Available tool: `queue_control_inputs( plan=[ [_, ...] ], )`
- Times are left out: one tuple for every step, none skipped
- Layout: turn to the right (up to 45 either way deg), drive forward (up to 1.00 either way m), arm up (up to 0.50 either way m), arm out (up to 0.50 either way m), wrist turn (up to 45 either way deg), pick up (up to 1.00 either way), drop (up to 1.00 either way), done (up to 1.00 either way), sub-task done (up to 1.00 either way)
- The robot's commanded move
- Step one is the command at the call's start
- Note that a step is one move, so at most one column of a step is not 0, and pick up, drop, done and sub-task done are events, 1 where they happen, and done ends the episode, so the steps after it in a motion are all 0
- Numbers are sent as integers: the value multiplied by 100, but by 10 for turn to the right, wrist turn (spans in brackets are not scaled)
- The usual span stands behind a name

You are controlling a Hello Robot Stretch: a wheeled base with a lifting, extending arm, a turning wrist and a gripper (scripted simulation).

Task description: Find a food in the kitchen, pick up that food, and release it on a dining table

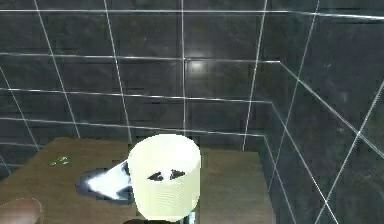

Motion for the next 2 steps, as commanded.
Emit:
queue_control_inputs(
  plan=[
    [-450, 0, 0, 0, 0, 0, 0, 0, 0],
    [450, 0, 0, 0, 0, 0, 0, 0, 0]
  ],
)
